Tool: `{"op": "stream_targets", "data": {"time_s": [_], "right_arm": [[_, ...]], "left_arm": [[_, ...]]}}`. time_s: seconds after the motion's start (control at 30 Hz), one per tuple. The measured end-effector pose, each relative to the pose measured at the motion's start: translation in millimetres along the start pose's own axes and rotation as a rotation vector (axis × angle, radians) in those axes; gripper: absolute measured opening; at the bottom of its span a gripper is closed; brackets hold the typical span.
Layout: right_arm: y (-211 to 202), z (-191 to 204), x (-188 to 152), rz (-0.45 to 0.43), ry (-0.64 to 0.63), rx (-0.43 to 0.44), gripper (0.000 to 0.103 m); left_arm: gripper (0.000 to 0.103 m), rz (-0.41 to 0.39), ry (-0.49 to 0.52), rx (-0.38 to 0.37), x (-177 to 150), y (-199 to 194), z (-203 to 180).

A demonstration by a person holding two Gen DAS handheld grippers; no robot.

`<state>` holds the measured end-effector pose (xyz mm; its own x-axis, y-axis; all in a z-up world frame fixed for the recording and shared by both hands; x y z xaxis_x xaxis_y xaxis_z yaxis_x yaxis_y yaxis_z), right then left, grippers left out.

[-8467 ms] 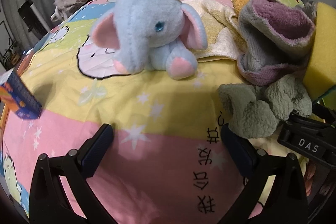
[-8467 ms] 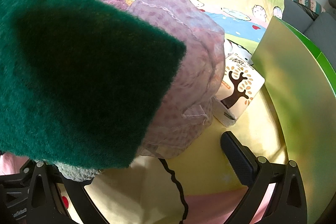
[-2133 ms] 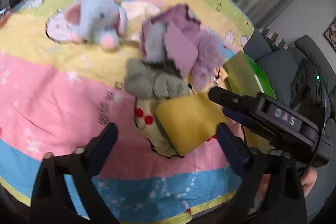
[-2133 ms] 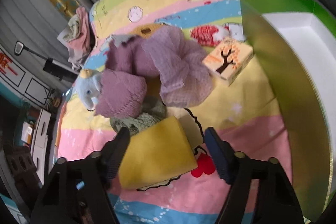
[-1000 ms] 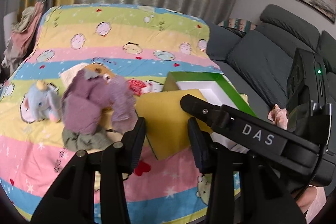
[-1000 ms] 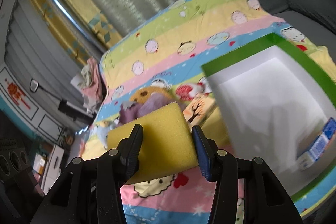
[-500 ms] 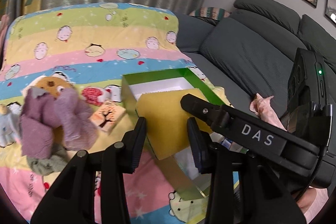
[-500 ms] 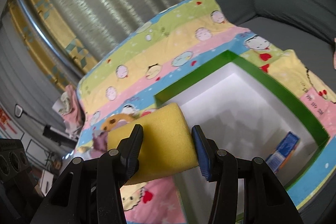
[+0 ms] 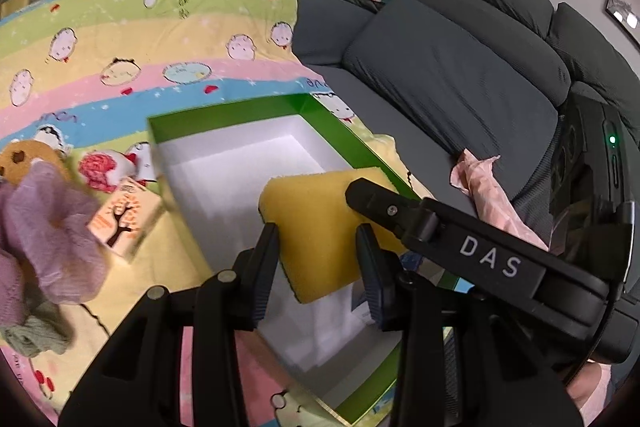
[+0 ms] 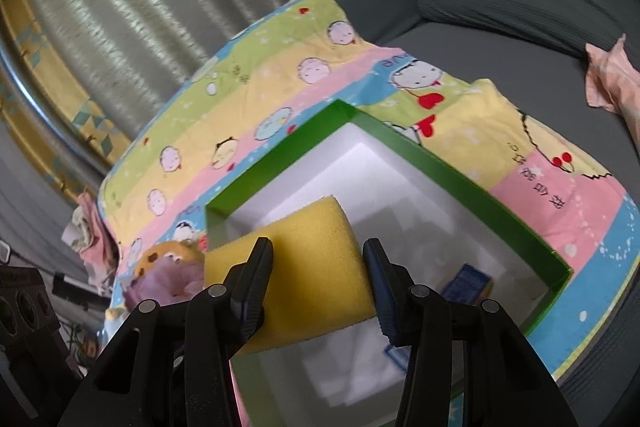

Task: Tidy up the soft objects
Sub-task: 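Carry the yellow sponge with the right gripper into the box and release, then move the right gripper back to the cloth pile and grasp the purple cloth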

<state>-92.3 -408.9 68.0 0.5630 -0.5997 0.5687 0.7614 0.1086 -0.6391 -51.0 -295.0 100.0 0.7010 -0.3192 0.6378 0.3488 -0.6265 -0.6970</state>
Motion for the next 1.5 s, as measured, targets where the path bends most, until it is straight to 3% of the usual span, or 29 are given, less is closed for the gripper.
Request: {"op": "stream_targets", "data": {"time_s": [0.3,0.5,0.83,1.0,1.07,1.2,1.27,1.5], "right_arm": [[10,-12,9,0.013,0.015,-0.051,0.048],[28,-17,8,0.068,0.033,-0.097,0.048],[38,-18,8,0.089,0.014,-0.161,0.048],[34,-16,9,0.055,-0.011,-0.242,0.05],[33,-14,9,0.049,-0.021,-0.244,0.054],[28,-7,7,0.035,-0.054,-0.231,0.08],[24,-1,7,0.0,-0.078,-0.223,0.082],[21,20,1,-0.031,-0.132,-0.221,0.086]], "left_arm": [[0.038,0.039,-0.045,-0.015,3,21,4],[0.035,0.085,-0.069,0.008,0,35,11],[0.034,0.09,-0.052,0.034,-2,37,11],[0.037,0.064,-0.051,0.033,-2,23,15],[0.041,0.047,-0.052,0.037,-4,12,19],[0.053,0.009,-0.051,0.071,-9,-8,26],[0.07,-0.007,-0.043,0.109,-11,-19,31],[0.083,-0.071,-0.033,0.261,-23,-66,56]]}}
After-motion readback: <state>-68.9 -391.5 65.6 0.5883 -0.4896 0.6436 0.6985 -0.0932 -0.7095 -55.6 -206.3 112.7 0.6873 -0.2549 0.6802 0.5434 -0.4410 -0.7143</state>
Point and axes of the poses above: each gripper's, at about its wrist camera, not at the fingertips, and y roughly the way its jaws point, z to its left, x to its top, the point moved 3 cm from there along y, roughly the way its jaws point, and after that the axes turned 6 degrees about z, right-handed, at the moved point
